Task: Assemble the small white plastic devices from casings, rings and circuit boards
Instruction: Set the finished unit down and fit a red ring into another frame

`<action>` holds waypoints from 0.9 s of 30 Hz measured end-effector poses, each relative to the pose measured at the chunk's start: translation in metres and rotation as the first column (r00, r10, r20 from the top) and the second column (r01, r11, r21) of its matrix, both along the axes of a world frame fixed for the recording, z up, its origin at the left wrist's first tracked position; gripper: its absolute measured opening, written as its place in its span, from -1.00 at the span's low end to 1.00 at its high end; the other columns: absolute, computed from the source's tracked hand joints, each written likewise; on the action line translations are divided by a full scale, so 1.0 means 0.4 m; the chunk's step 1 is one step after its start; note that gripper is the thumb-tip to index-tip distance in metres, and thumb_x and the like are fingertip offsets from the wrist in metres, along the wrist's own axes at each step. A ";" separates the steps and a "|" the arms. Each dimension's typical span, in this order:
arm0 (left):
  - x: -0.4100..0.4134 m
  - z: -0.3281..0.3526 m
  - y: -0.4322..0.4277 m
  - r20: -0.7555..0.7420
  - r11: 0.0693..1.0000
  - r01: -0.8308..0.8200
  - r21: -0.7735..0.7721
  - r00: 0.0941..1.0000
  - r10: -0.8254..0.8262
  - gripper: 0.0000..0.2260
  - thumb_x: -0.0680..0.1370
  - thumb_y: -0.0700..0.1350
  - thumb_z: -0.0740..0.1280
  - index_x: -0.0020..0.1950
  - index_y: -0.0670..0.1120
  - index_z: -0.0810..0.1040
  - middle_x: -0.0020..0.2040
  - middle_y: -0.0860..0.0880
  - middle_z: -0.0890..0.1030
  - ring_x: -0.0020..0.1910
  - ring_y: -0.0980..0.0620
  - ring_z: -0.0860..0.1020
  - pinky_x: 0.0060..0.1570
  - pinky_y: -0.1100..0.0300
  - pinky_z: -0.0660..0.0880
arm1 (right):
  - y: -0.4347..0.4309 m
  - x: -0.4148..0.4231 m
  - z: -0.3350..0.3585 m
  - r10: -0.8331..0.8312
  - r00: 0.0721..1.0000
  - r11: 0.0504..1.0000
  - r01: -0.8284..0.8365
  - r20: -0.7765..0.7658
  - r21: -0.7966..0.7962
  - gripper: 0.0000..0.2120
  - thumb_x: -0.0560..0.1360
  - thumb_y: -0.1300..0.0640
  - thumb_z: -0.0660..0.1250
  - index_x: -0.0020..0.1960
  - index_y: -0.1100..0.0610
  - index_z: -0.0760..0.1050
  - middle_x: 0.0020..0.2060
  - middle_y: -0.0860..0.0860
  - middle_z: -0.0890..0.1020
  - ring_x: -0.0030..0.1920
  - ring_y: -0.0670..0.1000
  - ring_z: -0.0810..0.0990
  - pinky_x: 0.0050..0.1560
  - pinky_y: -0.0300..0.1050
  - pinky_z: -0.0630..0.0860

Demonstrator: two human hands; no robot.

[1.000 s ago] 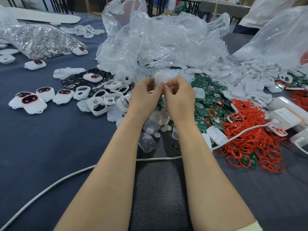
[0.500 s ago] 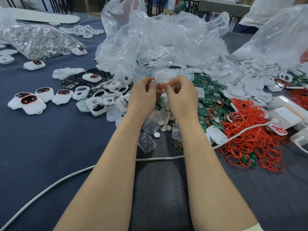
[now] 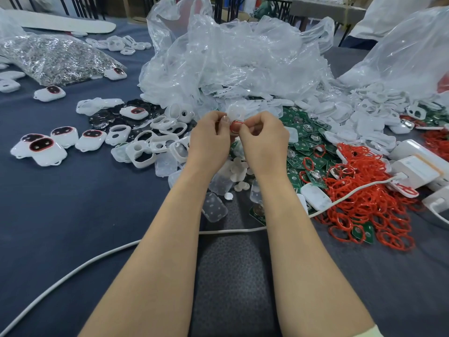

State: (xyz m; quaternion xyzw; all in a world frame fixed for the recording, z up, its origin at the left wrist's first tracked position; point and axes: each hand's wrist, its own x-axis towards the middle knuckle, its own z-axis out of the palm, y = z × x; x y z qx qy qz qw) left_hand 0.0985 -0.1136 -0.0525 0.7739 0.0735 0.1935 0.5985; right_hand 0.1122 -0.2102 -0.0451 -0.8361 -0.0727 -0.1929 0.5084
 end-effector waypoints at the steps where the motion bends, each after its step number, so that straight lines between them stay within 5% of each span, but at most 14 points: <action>1: 0.000 0.000 0.000 -0.002 1.000 0.002 0.021 1.000 -0.002 -0.82 0.65 -0.16 0.15 0.08 -0.17 0.53 -0.06 -0.06 0.64 -0.01 -0.03 0.62 0.12 -0.02 0.55 | 0.000 0.000 0.000 -0.005 1.000 1.000 0.005 -0.009 0.001 -0.93 0.45 0.21 0.37 -0.19 0.12 0.50 -0.39 -0.12 0.49 -0.33 -0.16 0.45 -0.19 -0.22 0.42; 6: -0.005 -0.003 -0.002 0.017 0.991 -0.003 0.136 1.000 0.000 -0.86 0.66 -0.15 0.12 0.00 -0.08 0.46 -0.18 0.12 0.55 -0.14 0.16 0.56 0.05 0.10 0.55 | 0.000 -0.002 0.004 -0.023 0.999 1.000 0.023 -0.023 -0.006 -0.95 0.45 0.20 0.38 -0.16 0.15 0.52 -0.37 -0.11 0.51 -0.24 -0.06 0.51 -0.07 -0.08 0.49; 14: -0.006 -0.006 -0.002 0.051 0.966 -0.044 0.254 0.998 0.032 -0.87 0.67 -0.14 0.10 0.03 -0.09 0.43 -0.16 0.07 0.51 -0.13 0.07 0.50 -0.19 0.29 0.37 | -0.005 -0.009 0.013 -0.015 1.000 1.000 0.015 -0.002 -0.025 -0.97 0.46 0.22 0.35 -0.12 0.19 0.55 -0.32 -0.03 0.55 -0.19 0.00 0.54 -0.05 -0.03 0.49; 21: -0.015 -0.009 -0.009 0.074 0.963 0.004 0.268 0.997 -0.024 -0.85 0.61 0.02 0.25 0.03 -0.05 0.42 -0.19 0.16 0.52 -0.21 0.28 0.51 -0.24 0.52 0.38 | -0.012 -0.004 0.006 -0.032 0.999 0.999 0.032 0.001 -0.018 -0.94 0.47 0.22 0.35 -0.17 0.13 0.49 -0.38 -0.12 0.48 -0.25 -0.04 0.48 -0.19 -0.21 0.40; 25: -0.012 -0.013 -0.008 0.064 0.964 0.009 0.265 0.998 -0.027 -0.85 0.61 -0.02 0.27 0.06 -0.09 0.44 -0.14 0.08 0.56 -0.17 0.15 0.55 -0.18 0.36 0.45 | -0.016 0.001 0.002 -0.012 0.999 1.000 0.011 -0.033 -0.013 -0.94 0.46 0.20 0.38 -0.18 0.14 0.51 -0.38 -0.12 0.49 -0.28 -0.10 0.47 -0.22 -0.27 0.39; 27: -0.010 -0.012 -0.007 0.067 0.968 0.007 0.252 0.997 -0.025 -0.85 0.62 -0.06 0.26 0.08 -0.14 0.47 -0.21 0.14 0.54 -0.23 0.27 0.54 -0.22 0.43 0.43 | -0.017 0.004 0.001 0.001 0.999 1.000 -0.002 -0.054 -0.015 -0.93 0.46 0.19 0.38 -0.18 0.12 0.51 -0.38 -0.13 0.49 -0.29 -0.13 0.46 -0.24 -0.30 0.39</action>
